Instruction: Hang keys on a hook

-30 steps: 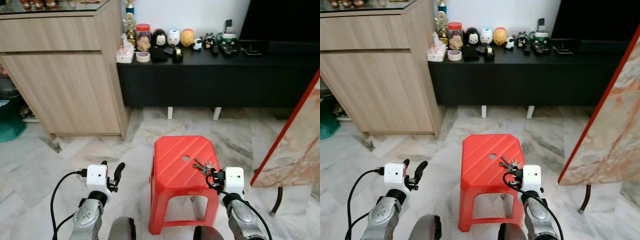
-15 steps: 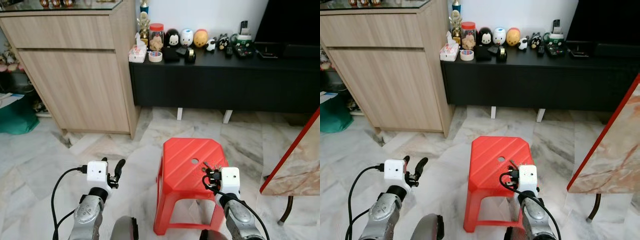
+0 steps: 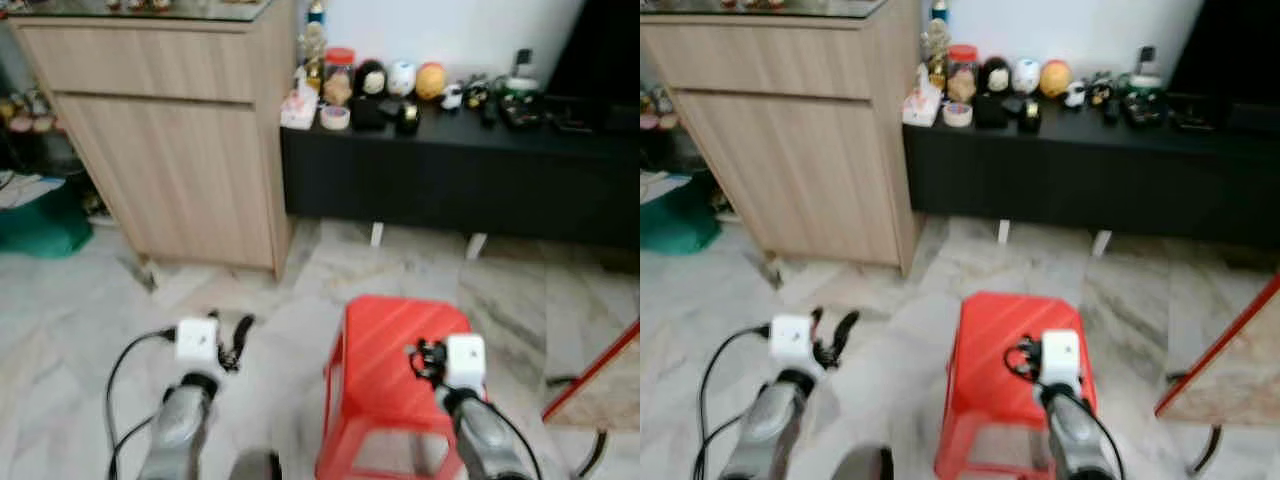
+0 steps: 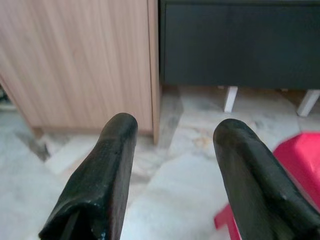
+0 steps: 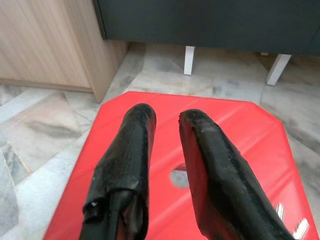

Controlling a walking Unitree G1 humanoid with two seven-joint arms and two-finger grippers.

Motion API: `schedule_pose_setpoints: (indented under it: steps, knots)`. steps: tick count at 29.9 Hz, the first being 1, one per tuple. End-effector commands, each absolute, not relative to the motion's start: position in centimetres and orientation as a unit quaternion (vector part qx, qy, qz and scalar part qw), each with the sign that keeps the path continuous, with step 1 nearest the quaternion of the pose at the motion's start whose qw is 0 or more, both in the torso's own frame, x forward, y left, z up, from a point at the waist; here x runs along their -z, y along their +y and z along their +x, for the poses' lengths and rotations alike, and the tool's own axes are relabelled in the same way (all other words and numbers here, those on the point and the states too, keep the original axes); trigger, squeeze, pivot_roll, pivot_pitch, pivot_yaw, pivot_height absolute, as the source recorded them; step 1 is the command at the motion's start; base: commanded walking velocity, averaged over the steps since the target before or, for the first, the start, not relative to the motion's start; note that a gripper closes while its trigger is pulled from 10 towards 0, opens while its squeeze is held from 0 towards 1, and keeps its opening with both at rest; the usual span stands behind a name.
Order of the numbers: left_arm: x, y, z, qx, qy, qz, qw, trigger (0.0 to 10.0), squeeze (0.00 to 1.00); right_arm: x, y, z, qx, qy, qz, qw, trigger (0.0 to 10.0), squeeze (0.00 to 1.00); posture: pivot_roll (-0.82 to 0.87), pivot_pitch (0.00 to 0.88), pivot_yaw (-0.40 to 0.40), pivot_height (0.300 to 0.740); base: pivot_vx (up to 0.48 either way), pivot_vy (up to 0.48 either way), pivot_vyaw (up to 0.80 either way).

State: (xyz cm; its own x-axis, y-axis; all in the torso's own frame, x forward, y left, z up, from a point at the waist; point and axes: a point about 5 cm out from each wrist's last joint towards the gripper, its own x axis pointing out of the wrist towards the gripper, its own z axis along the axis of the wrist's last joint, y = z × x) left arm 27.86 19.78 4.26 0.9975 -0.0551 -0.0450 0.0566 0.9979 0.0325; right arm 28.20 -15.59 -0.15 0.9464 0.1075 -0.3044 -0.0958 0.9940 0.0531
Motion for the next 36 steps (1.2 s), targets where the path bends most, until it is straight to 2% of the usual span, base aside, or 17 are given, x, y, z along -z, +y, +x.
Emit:
schedule_pose_setpoints:
  steps: [1,20,22,28,29,30,36]
  knots:
    - [-4.3,18.5,28.2,0.044,0.022,0.012,0.999,10.0,0.00,0.9,-16.9,27.4,-0.032,0.174,0.015,0.984,10.0,0.00,0.03,0.000,-0.030,0.614,0.326,0.000,0.00]
    - [-4.0,18.5,27.9,0.051,0.034,0.011,0.998,10.0,0.00,0.8,-18.0,27.4,0.013,0.172,0.004,0.985,10.0,0.00,0.03,0.004,-0.028,0.614,0.017,0.000,0.00]
    - [-3.9,18.4,28.0,0.053,0.035,0.011,0.998,10.0,0.00,1.4,-18.8,26.9,0.021,0.202,-0.023,0.979,10.0,0.00,0.03,0.003,-0.027,0.614,0.000,0.000,0.00]
    - [-3.8,18.0,28.0,0.058,0.039,0.010,0.998,10.0,0.00,2.8,-18.4,25.9,-0.029,0.253,-0.046,0.966,10.0,0.00,0.03,0.000,-0.029,0.614,0.000,0.000,0.00]
    - [-3.8,18.0,28.0,0.058,0.039,0.010,0.997,10.0,0.00,2.9,-18.4,25.7,-0.035,0.260,-0.051,0.964,10.0,0.16,0.03,0.000,-0.029,0.614,0.000,0.000,0.00]
    - [-3.8,18.0,28.0,0.058,0.039,0.009,0.998,10.0,0.00,2.9,-18.5,25.7,-0.034,0.262,-0.049,0.963,10.0,1.00,0.03,0.000,-0.029,0.614,0.000,0.000,0.00]
    - [-3.7,18.1,27.8,0.059,0.042,0.010,0.997,10.0,0.00,3.7,-18.4,24.9,-0.064,0.296,-0.068,0.951,10.0,1.00,0.03,0.000,-0.027,0.614,0.000,0.000,0.00]
